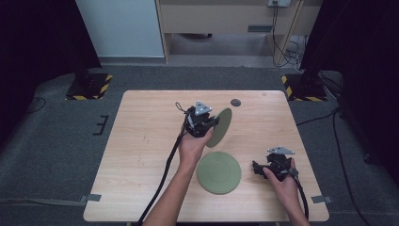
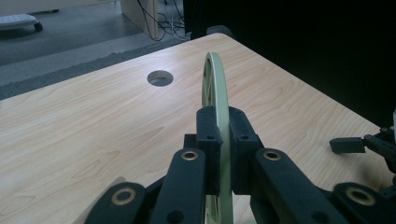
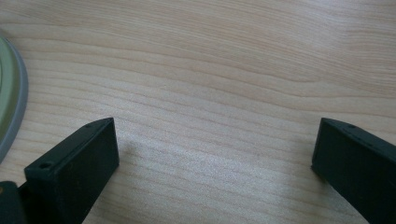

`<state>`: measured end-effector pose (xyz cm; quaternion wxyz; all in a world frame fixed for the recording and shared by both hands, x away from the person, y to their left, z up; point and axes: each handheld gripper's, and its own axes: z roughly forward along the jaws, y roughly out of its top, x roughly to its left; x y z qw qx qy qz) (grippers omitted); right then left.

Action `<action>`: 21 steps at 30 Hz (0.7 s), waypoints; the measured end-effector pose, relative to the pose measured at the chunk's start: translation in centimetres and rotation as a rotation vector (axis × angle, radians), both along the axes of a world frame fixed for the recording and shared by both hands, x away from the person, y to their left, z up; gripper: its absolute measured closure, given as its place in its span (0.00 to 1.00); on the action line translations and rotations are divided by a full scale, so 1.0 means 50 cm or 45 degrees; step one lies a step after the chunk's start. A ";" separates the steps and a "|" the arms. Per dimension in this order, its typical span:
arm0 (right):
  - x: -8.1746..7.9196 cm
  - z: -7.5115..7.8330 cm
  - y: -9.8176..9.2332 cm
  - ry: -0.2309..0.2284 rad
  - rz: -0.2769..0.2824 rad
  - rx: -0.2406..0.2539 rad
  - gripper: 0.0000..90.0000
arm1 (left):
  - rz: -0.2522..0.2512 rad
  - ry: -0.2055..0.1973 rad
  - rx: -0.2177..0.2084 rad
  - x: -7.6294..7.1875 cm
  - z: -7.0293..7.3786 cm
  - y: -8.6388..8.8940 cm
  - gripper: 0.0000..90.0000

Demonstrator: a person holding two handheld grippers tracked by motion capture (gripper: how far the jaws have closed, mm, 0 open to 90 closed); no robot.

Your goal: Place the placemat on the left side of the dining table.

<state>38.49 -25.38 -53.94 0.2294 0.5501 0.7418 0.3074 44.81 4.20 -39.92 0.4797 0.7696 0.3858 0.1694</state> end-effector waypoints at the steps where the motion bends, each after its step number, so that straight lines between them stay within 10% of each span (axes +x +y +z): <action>1: 0.000 0.000 0.000 0.001 0.000 0.001 0.01 | 0.002 0.002 0.004 0.004 0.002 -0.003 0.95; 21: 0.000 0.000 0.000 0.001 0.000 0.001 0.01 | 0.042 0.013 -0.005 0.024 0.003 0.000 0.95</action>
